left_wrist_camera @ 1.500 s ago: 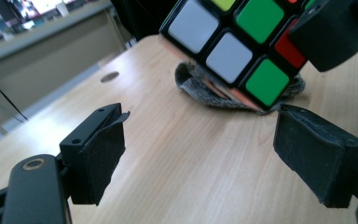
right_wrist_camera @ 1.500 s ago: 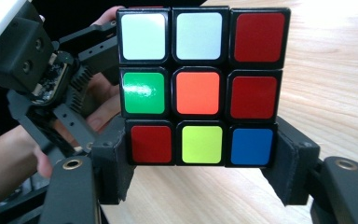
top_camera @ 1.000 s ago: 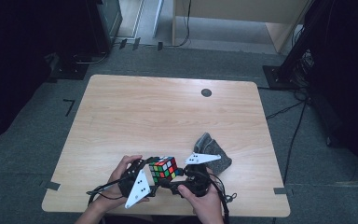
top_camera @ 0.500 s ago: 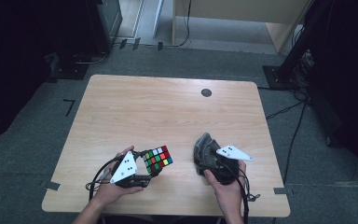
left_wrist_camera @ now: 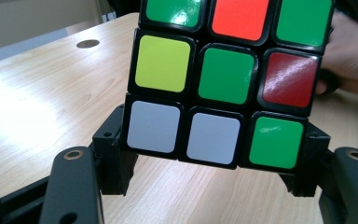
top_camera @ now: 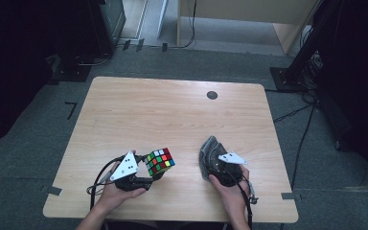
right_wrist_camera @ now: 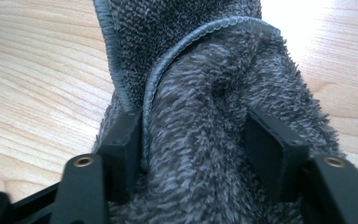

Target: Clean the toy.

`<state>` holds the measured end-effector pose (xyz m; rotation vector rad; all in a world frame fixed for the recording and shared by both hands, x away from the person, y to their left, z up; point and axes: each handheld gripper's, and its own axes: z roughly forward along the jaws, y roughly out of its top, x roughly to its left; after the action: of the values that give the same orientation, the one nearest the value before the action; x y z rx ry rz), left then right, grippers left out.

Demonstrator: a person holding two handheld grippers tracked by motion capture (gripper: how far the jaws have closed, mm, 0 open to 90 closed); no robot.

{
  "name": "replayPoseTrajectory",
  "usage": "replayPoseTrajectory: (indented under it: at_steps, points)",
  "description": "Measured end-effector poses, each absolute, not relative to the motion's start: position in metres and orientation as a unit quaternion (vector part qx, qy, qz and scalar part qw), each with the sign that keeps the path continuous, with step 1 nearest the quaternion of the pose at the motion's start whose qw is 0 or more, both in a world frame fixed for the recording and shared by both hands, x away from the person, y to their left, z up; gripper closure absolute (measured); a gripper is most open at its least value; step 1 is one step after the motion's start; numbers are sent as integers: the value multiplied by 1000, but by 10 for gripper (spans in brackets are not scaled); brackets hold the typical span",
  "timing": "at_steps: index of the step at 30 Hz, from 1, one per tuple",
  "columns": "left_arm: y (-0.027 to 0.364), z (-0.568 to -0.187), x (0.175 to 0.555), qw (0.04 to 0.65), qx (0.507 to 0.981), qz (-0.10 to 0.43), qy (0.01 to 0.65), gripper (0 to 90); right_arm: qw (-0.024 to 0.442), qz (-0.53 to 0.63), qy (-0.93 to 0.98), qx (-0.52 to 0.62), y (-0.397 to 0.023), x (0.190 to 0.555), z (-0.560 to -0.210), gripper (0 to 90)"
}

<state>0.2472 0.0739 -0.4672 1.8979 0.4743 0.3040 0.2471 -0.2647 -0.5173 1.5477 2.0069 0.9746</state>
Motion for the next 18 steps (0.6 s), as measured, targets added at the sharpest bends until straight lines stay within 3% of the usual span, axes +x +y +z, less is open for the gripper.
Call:
replayPoseTrajectory:
  at_steps: [3,5,9,18]
  points:
    - [77,-467,249,560,794,114,207,325,204,361,720,556,-268,246,-517,631]
    - [79,-466,250,567,790,103,211,325,194,365,715,564,-271,245,-516,715]
    - [80,-464,251,565,790,109,212,326,171,402,696,570,-274,240,-508,745]
    - [70,-467,245,543,813,113,175,330,127,587,676,427,-240,203,-438,737]
